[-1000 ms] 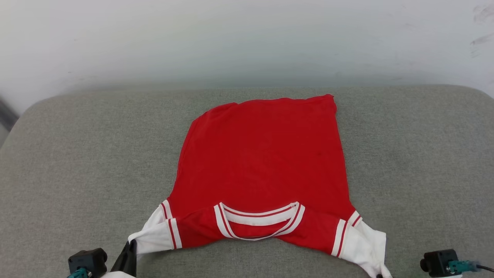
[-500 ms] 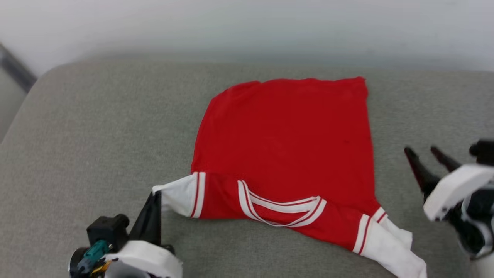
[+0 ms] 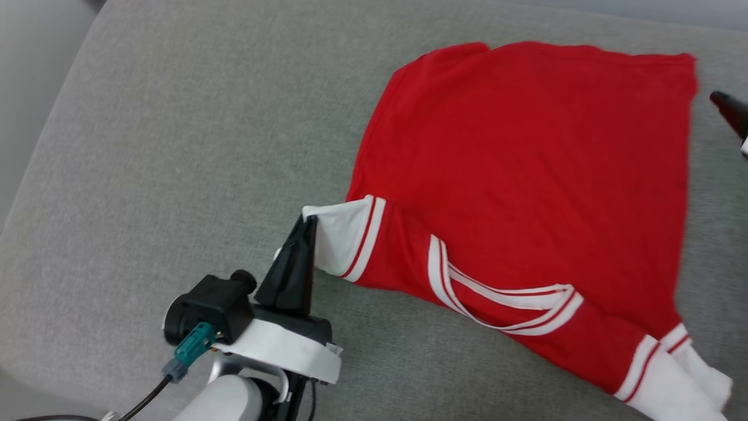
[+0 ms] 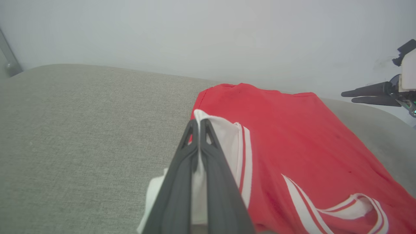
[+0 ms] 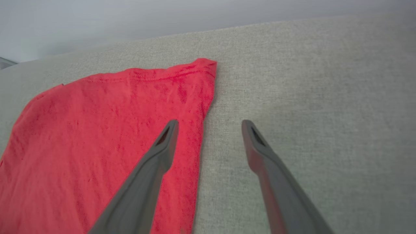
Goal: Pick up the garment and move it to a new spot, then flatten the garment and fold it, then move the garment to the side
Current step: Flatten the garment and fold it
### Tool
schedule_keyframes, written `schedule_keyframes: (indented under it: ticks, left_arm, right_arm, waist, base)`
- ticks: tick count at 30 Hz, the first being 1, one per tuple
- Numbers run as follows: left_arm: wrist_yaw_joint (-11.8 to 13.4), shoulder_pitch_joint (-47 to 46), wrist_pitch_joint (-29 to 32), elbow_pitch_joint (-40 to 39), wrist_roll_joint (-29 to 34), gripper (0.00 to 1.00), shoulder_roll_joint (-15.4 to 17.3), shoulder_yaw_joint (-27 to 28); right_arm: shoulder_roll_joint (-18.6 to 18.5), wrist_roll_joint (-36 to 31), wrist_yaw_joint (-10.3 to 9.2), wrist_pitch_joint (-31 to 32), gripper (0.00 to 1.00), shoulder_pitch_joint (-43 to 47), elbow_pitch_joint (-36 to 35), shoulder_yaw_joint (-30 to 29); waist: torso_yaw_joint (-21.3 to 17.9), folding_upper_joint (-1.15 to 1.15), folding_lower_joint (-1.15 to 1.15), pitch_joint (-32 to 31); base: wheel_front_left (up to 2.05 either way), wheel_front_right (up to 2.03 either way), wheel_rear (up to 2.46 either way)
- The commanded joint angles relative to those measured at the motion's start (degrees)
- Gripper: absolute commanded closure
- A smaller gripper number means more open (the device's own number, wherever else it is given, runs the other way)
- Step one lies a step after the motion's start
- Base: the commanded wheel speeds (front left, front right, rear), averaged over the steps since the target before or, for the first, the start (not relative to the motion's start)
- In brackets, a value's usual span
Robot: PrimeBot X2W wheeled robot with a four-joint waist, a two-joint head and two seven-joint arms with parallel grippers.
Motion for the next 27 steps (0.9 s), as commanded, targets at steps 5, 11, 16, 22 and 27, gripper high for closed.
schedule_keyframes:
  ticks: [5, 11, 16, 22, 27]
  left_arm:
    - [-2.42, -4.44, -0.50, -0.49, 1.66, 1.00, -1.57, -1.88]
    - [-3.38, -6.59, -0.69, -0.27, 2.16, 1.00, -2.38, -2.67]
    - [-3.62, -6.28, -0.89, 0.37, 1.68, 1.00, -2.68, -2.62]
    - [-3.50, -5.58, -0.91, 1.84, 1.29, 1.00, -2.31, -2.20]
    - [-3.00, -3.41, -0.70, 3.94, 0.30, 1.00, -1.04, -1.31]
  right_arm:
    - [-0.58, -3.72, -0.02, 2.55, 0.00, -8.68, 5.09, -0.98]
    - [0.64, -8.60, -0.03, 7.36, 0.00, -11.04, 12.91, -0.62]
    - [1.35, -10.55, -0.04, 10.54, 1.00, -10.65, 16.50, -1.84]
    - [-0.21, -12.66, -0.03, 6.01, 1.00, -13.40, 12.17, 0.11]
    - [-2.65, -11.66, -0.03, 4.06, 1.00, -12.51, 6.50, 6.15]
  waist:
    - [5.86, 0.00, -0.02, 7.26]
    - [7.28, 0.00, -0.02, 10.04]
    - [7.16, 0.00, -0.02, 9.98]
    - [6.10, 0.00, -0.02, 7.82]
    - [3.27, 0.00, -0.02, 3.37]
  base:
    - [0.00, 0.00, 0.00]
    - [0.00, 0.00, 0.00]
    - [0.00, 0.00, 0.00]
    - [0.00, 0.00, 0.00]
    - [0.00, 0.00, 0.00]
